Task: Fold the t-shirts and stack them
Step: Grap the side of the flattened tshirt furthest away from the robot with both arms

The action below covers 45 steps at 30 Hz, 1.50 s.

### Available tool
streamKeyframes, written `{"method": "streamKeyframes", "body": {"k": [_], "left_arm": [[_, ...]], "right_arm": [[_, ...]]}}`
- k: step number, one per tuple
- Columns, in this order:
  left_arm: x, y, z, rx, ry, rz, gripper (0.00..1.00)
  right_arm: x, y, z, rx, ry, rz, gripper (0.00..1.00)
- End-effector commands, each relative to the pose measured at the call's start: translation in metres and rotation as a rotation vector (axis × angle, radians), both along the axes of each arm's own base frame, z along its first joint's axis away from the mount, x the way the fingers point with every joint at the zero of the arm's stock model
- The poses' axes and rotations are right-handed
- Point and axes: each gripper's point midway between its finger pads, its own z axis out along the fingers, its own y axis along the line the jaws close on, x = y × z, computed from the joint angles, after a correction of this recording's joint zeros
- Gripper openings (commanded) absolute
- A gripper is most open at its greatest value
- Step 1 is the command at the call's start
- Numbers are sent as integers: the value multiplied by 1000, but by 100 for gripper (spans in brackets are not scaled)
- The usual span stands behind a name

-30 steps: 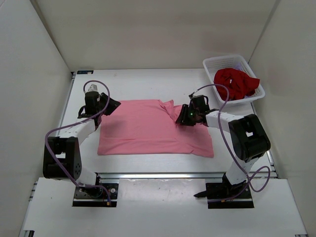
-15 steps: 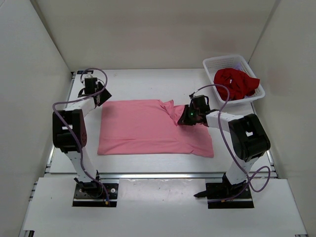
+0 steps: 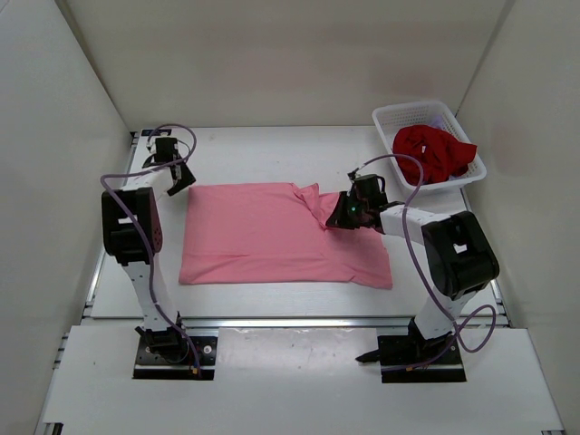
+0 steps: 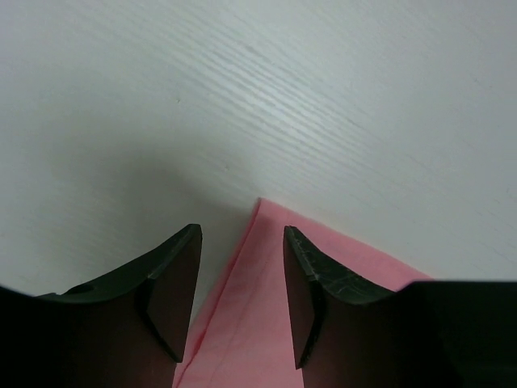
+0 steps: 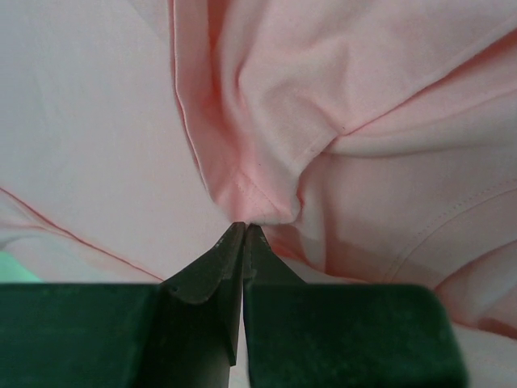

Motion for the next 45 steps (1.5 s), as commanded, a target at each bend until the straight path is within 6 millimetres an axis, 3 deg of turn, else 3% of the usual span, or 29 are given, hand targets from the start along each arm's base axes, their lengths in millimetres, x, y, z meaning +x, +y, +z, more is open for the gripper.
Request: {"method": "streamKeyframes", "body": {"k": [1,12,16,25,31,39,45], "left_arm": [[9,-2,12,70,7,-30,56],[17,1,2,83,59,-51,55],[21,-9,-3,97,95,-85,55],[28,-13,-7,84,138,-132,37],[19,-5,-11,74,149,-118,47],[18,-20,-12,67,150,-155,27],[15,-18,-11,59,145,-141,11]], "right_arm": [[10,7,24,30,-100,27,0],[9,6,30,39,-120,35,0],[10,6,34,46,-131,26,0],[7,3,45,55,-165,24,0],[11,-3,51,69,-171,-2,0],[10,-5,56,72,-184,-1,0],[17,-9,64,90,-194,-18,0]]}}
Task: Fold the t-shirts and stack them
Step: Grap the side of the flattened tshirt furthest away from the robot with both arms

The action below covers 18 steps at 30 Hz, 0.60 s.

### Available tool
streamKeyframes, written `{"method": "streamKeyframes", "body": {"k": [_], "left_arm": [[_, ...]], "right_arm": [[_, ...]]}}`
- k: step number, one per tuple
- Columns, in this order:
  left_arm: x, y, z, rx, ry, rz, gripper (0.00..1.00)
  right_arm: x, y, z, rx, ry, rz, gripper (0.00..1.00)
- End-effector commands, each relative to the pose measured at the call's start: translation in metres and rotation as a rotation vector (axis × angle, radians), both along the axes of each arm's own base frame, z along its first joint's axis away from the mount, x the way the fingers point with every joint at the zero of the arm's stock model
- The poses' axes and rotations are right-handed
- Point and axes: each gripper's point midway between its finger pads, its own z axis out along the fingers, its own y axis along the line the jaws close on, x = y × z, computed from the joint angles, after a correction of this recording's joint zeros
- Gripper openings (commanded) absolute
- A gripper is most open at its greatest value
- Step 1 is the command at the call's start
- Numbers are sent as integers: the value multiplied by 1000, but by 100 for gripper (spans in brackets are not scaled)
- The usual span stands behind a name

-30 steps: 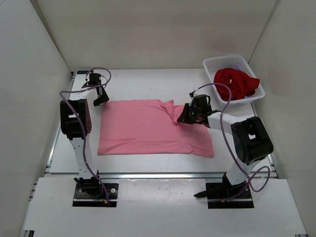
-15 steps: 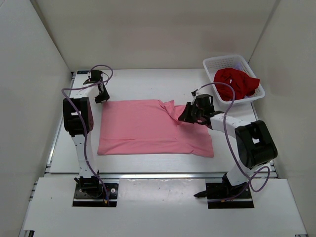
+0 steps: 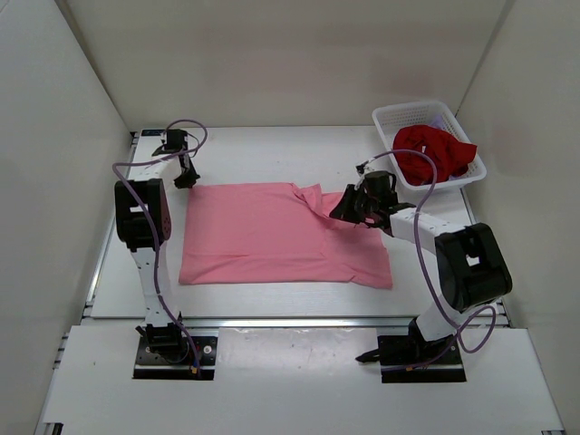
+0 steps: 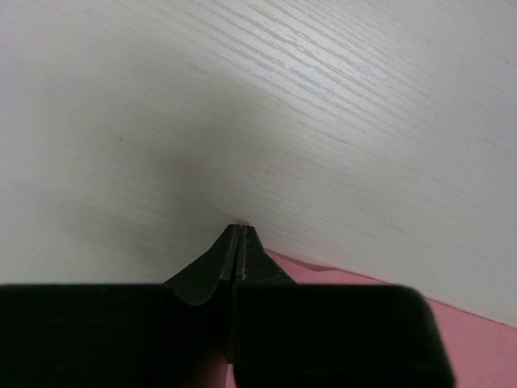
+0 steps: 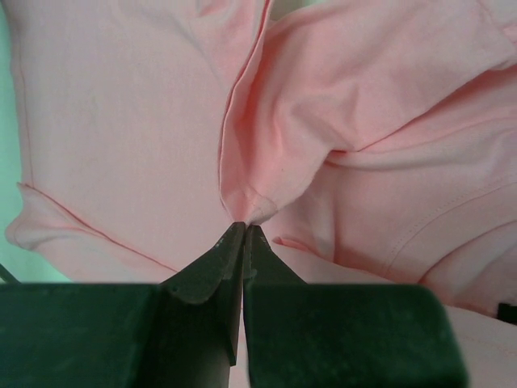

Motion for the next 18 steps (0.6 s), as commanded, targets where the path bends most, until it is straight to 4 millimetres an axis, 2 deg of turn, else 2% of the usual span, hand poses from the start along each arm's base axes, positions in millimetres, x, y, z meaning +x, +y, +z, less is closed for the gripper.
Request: {"method": "streamKeyframes", "body": {"k": [1,2,4,8,9,10,11,13,18], "left_arm": [[-12,-5,10,-22,4,-7,8],[-13,-6,11,-25,3,-6,3],[-15,-3,11,-22,0,1,0],[-18,-6,17,-59,-25,9,0],[-18,-10,23,-69,-37,5,0],[-14,-13,33,-80,-68,-8,0],[-15,-19,35,-97,-74,-8,0],[-13,-30,54,-152,-115,-27,0],[-16,-50,92,-229,-210,-54,0]], "right_arm": [[13,-1,30,47,-88,-12,0],[16,-3,34,51,-93,-17,1],[21,-7,37,56,-96,-31,0],[34,-13,43,61,-88,-47,0],[41,-15,52,73,-102,-60,0],[39,-16,50,67,-92,-56,0],[44,-18,58,72,-112,-61,0],[48,-22,71,64,-137,-73,0],[41,-27,91,53,-176,-86,0]]}}
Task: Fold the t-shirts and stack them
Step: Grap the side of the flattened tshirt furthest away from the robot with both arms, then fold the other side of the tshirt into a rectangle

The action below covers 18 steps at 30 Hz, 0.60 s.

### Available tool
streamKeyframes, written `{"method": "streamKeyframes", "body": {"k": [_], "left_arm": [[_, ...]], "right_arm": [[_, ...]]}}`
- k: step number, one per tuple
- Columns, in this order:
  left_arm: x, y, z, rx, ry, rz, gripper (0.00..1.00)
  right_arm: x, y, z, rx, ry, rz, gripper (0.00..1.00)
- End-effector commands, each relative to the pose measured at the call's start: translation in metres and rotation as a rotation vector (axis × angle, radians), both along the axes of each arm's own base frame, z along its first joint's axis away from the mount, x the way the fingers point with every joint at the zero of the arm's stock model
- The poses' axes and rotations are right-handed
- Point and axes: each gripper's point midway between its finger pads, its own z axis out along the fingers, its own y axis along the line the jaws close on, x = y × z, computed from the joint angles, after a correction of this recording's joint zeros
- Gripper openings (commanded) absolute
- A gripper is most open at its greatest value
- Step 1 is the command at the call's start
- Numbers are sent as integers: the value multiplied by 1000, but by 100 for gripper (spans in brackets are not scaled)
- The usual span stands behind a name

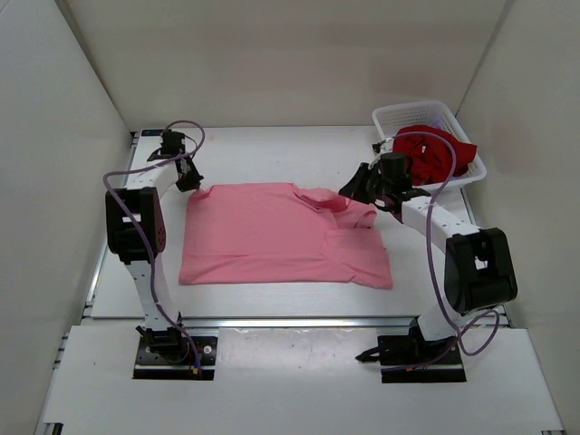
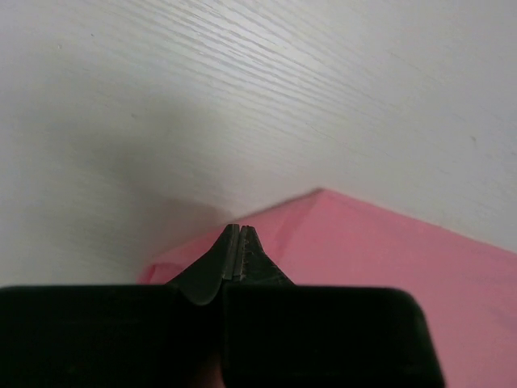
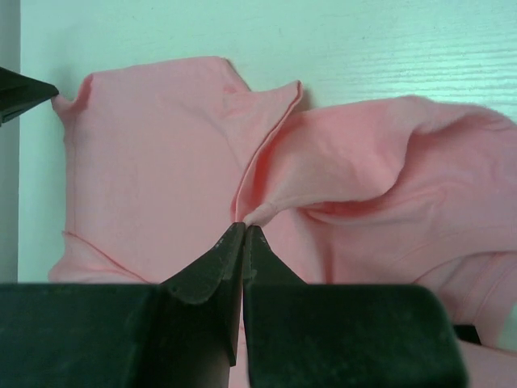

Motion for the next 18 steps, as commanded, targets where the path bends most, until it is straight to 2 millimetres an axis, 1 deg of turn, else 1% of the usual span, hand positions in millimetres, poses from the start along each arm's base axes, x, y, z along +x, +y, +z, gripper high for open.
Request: {"method": "streamKeyframes", "body": {"k": [1,2,3,4,5,6,7,8,10,11,12,13,14,15,17,18], "left_arm": [[3,-19,77,-71,-176,-31,0],[1,-18,79,-68,-182,-29,0],[-6,-18,85,-70,-193,-32,0],[-15,-14,85,-67,-192,-23,0],[-18,-10,91,-69,-207,-15,0],[-29,-7,91,-76,-203,-5,0],[-32,-2,100,-79,-234,9,0],[-41,2,93,-85,-223,20,0],[-62,2,91,-76,-229,22,0],[-65,5,93,-67,-237,37,0],[-69,4,94,-69,-244,34,0],[-77,6,92,-77,-237,45,0],[-80,4,95,-87,-250,40,0],[-83,2,96,-100,-255,38,0],[-95,4,95,-94,-258,36,0],[-97,5,98,-93,-269,39,0]], "right_arm": [[-6,-6,39,4,-90,-13,0],[-12,-9,37,3,-69,-22,0],[-18,-15,34,-3,-65,-32,0],[-24,-23,29,-15,-51,-48,0],[-28,-30,34,-8,-60,-65,0],[-36,-36,37,-11,-72,-73,0],[-42,-48,27,-24,-40,-102,0],[-46,-52,35,-16,-65,-103,0],[-61,-65,33,-23,-62,-131,0],[-64,-69,32,-22,-53,-140,0],[-71,-72,27,-30,-35,-145,0],[-75,-74,28,-43,-53,-141,0],[-80,-78,19,-59,-27,-152,0],[-85,-80,23,-57,-44,-155,0],[-98,-85,11,-48,-14,-161,0],[-100,-87,18,-53,-37,-162,0]]}}
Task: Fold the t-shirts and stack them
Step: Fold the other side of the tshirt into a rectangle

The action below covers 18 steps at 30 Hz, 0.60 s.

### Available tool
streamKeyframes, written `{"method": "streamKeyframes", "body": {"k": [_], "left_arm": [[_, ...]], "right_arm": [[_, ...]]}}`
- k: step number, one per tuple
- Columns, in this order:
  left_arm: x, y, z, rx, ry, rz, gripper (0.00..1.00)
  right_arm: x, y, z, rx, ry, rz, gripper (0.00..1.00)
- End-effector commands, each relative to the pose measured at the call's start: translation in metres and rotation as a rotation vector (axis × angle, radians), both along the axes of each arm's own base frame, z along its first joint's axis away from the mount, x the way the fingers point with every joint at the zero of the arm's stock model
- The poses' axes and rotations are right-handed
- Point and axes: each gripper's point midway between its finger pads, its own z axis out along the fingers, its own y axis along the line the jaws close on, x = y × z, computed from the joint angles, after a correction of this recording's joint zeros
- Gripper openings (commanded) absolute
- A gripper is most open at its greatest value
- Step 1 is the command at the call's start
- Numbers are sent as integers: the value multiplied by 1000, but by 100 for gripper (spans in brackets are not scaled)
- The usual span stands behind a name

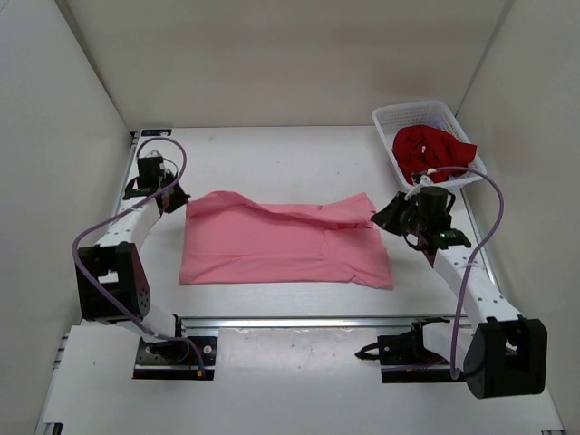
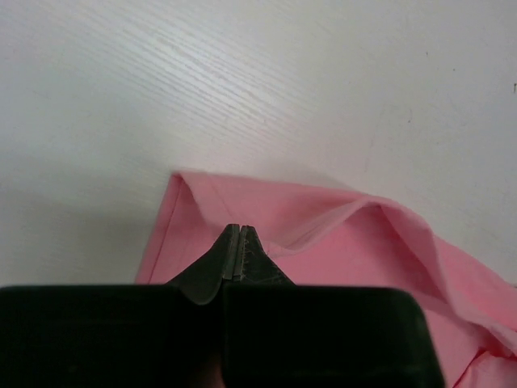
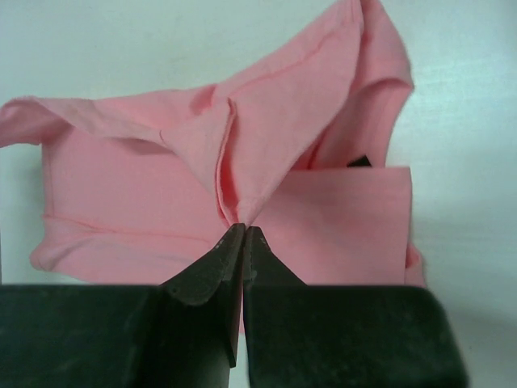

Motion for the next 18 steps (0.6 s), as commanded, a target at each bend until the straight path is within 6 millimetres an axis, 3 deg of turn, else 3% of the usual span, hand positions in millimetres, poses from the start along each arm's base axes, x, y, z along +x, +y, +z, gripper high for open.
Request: {"method": "streamKeyframes", "body": {"k": [1,11,16,18], "left_arm": [[-8,3,19,-4,-77,7,0],[-38,22,37,65,-110,71,0],[-57,22,18,87,-46,65,0],[-69,19,2,81,-13,58,0]], "right_arm": [[-17,-12,1,-20,-14,-17,0],[-66,-31,-39,-64,62,-65,0],[-78,-38,-49,-34,118,-116,0],[-85,-38,-56,-18,147,-124,0]]}}
